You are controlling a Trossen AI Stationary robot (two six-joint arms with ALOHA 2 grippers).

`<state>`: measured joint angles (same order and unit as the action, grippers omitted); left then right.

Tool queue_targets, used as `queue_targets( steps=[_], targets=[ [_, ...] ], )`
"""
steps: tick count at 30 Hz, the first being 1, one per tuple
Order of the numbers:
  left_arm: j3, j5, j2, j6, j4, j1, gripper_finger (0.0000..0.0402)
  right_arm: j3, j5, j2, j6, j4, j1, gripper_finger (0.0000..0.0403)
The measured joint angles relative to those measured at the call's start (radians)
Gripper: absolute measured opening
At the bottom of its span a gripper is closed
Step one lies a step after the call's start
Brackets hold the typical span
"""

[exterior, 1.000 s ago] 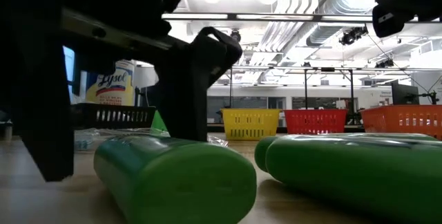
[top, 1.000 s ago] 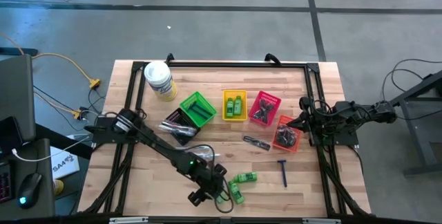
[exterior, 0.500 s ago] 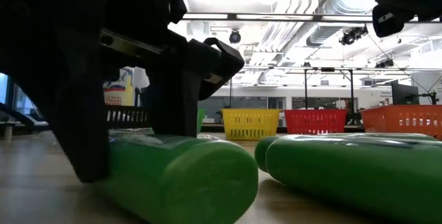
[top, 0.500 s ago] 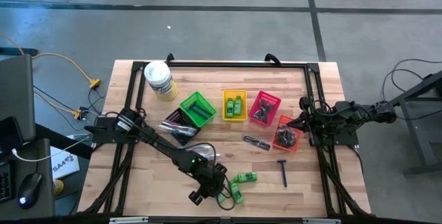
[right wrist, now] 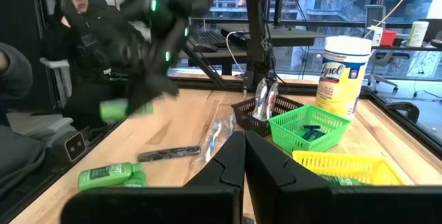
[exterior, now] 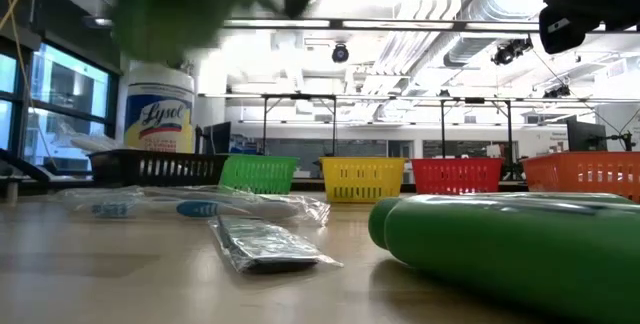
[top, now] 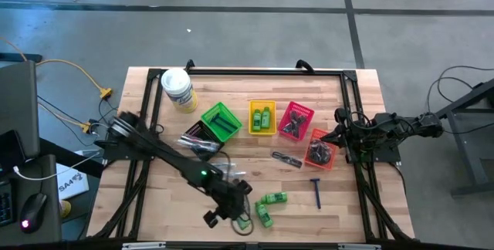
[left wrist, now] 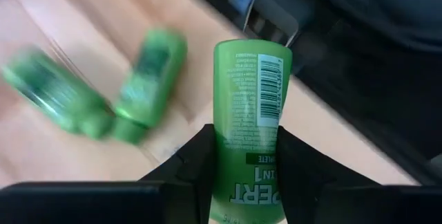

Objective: Pick & Place Travel size toiletries
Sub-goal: Put the left green bottle shampoo into the yellow bin

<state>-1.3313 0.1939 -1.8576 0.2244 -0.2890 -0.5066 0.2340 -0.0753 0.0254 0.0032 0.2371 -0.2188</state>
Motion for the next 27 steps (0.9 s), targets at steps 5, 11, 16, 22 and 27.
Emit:
queue_targets(
  steps=[5, 11, 16, 22, 27],
  targets=[
    [0.001, -0.125, 0.181, 0.061, -0.085, -0.036, 0.0110, 0.000, 0.002, 0.000, 0.000, 0.001, 0.000, 0.0002],
    [0.046, -0.235, 0.431, 0.090, -0.179, -0.036, 0.0109, 0.000, 0.002, 0.000, 0.000, 0.001, 0.000, 0.0002],
    [0.195, -0.275, 0.651, 0.088, -0.139, -0.038, 0.0109, 0.000, 0.003, 0.000, 0.000, 0.001, 0.000, 0.0002],
    [0.524, -0.321, 0.950, 0.051, 0.029, -0.036, 0.0109, 0.000, 0.000, 0.000, 0.003, 0.001, 0.000, 0.0002],
    [0.796, -0.340, 1.165, -0.028, 0.333, -0.037, 0.0109, 0.000, -0.001, 0.000, 0.003, 0.000, 0.000, 0.0002]
  ],
)
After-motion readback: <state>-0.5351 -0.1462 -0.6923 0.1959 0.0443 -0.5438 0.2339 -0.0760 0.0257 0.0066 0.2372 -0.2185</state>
